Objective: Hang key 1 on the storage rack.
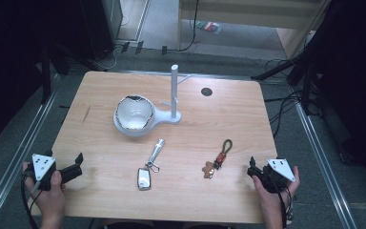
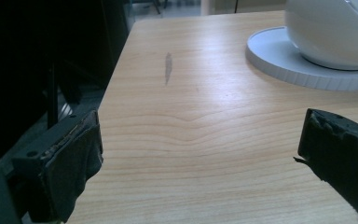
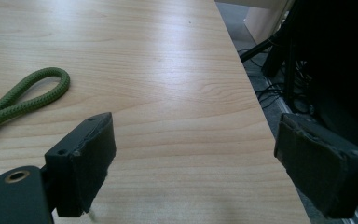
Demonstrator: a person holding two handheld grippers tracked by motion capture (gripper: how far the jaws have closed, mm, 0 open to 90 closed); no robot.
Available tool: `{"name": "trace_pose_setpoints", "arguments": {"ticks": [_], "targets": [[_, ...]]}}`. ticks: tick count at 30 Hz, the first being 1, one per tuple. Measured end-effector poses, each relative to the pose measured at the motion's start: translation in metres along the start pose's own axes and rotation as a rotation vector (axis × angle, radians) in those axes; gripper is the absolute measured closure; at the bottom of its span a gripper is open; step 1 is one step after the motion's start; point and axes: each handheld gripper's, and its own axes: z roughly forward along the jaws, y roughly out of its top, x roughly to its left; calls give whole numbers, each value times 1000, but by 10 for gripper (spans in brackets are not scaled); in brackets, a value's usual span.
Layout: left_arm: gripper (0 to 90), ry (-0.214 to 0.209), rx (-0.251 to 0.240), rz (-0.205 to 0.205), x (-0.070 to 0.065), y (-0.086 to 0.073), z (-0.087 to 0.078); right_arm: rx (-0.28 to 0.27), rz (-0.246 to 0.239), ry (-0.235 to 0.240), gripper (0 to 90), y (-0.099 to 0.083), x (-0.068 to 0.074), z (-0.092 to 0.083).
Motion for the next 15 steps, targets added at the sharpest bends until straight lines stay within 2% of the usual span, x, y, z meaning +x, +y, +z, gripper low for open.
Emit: {"name": "trace_pose_setpoints", "arguments": {"ticks": [4, 5, 7, 8, 9, 11, 13, 14, 15], "targets": [[1, 18, 16, 23, -3, 1, 2, 16, -10, -15, 128, 1, 1, 2], [1, 68, 20, 5, -4, 1, 3, 19, -11, -17, 132, 1, 2, 2], [1, 75, 18, -7, -2, 2, 4, 21, -15, -22, 135, 1, 2, 3], [1, 54, -3, -32, 1, 1, 2, 27, -20, -39, 156, 1, 4, 3], [1, 51, -3, -38, 1, 1, 1, 29, -21, -41, 160, 1, 4, 3], [1, 42, 7, -40, 2, 1, 2, 28, -20, -35, 166, 2, 3, 4], [1, 13, 12, -31, 2, 1, 3, 19, 12, -4, 203, 2, 0, 3], [1, 13, 12, -31, 2, 1, 3, 13, 21, -1, 219, 1, 0, 3], [1, 3, 11, -32, 2, 1, 3, 17, 16, 2, 216, 2, 0, 3]]}}
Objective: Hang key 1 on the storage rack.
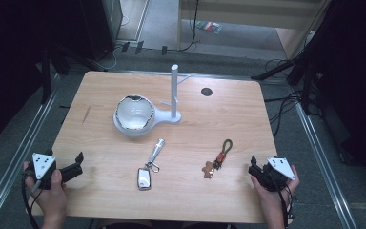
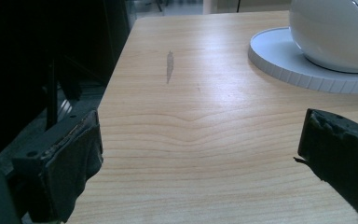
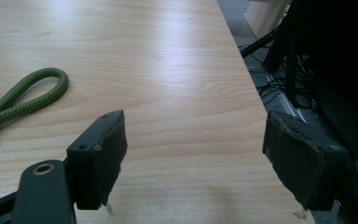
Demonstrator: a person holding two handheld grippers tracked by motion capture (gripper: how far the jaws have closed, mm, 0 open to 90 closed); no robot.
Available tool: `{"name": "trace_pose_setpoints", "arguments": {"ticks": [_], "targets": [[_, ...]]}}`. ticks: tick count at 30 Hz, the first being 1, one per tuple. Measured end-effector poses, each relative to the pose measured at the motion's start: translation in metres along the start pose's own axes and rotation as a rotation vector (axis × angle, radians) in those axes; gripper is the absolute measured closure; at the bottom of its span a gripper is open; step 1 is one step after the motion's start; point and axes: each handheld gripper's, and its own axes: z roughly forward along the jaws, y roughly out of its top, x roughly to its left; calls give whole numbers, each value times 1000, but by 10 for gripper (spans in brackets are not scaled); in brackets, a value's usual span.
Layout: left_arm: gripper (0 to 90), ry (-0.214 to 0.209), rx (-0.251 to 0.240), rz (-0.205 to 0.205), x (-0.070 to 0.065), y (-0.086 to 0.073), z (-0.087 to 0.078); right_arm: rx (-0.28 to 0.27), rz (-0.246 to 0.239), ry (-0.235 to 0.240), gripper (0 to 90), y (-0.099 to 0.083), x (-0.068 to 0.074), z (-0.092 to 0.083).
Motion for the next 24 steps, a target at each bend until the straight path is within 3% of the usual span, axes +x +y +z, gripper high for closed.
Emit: {"name": "trace_pose_setpoints", "arguments": {"ticks": [4, 12, 18, 24], "targets": [[1, -2, 9, -16, 2, 1, 3, 16, -31, 22, 213, 7, 5, -1], [1, 7, 25, 11, -1, 2, 4, 34, -33, 101, 257, 22, 18, -13], [1, -2, 19, -26, 3, 1, 3, 108, -48, 148, 289, 31, 25, -15], [1, 0, 26, -16, 1, 2, 4, 151, -29, 174, 293, 44, 26, -14]]}}
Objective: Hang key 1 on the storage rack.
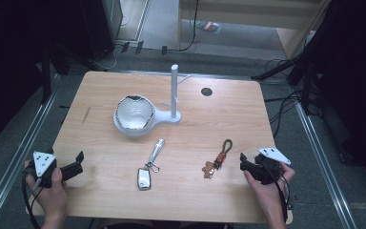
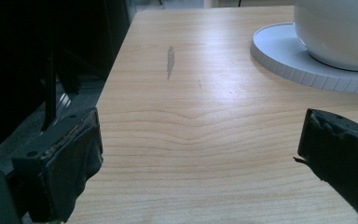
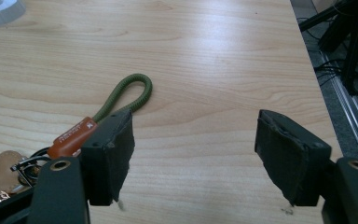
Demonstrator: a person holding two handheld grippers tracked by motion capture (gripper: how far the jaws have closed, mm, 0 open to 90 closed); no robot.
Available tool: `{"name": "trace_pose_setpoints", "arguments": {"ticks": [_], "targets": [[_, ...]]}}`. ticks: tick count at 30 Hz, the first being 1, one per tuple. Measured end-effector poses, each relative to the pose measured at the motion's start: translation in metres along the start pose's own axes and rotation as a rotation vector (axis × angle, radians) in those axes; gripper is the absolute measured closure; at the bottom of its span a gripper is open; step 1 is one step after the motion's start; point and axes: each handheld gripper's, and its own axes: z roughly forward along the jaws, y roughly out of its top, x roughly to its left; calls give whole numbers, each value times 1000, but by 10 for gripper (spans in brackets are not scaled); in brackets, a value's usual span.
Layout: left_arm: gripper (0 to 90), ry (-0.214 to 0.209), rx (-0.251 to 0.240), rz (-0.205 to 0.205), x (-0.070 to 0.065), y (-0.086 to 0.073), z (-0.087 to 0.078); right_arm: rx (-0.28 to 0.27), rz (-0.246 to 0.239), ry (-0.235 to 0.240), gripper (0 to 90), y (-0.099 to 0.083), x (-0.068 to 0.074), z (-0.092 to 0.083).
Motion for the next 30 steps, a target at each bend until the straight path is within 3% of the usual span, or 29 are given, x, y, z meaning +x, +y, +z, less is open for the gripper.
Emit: {"name": "trace_pose_setpoints", "arguments": {"ticks": [6, 10, 15, 30], "targets": [[1, -4, -5, -11, 1, 0, 0, 41, 46, 40, 296, 10, 2, -2], [1, -5, -6, -10, 1, 0, 0, 116, 49, 66, 288, 17, 8, 4], [1, -8, -7, -12, 1, 0, 0, 173, 46, 68, 286, 26, 16, 11], [1, -15, -9, -20, 2, 0, -1, 330, 110, 75, 327, 45, 30, 31]]}}
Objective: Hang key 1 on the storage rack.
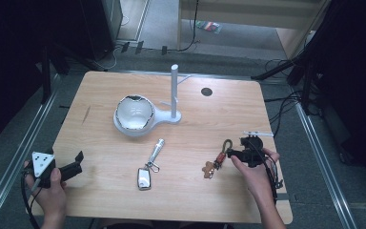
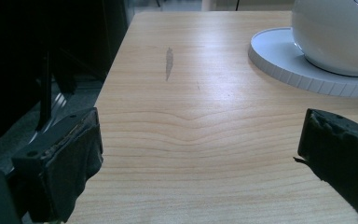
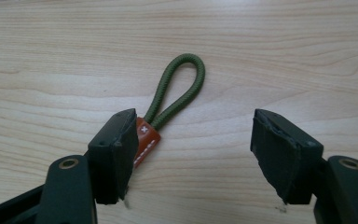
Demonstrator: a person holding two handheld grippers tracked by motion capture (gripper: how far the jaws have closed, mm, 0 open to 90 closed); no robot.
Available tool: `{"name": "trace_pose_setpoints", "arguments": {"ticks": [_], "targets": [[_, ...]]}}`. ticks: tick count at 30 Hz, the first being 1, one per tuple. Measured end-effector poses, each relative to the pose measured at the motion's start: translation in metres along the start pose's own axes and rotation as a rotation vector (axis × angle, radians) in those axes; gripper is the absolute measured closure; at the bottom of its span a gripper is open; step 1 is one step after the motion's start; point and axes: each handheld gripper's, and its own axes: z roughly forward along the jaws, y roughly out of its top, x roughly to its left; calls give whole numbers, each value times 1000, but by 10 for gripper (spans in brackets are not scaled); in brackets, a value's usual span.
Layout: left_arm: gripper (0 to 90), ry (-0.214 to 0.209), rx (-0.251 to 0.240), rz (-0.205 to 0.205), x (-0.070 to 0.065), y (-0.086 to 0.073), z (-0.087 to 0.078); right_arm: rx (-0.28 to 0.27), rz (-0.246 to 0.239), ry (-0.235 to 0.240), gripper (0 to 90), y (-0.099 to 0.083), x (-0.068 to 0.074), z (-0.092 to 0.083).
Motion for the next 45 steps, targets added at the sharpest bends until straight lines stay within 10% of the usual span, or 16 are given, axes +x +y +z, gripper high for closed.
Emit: {"name": "trace_pose_setpoints", "arguments": {"ticks": [45], "targets": [[1, -5, 14, -10, 1, 0, 0, 398, 149, -28, 512, 37, 26, 49]]}}
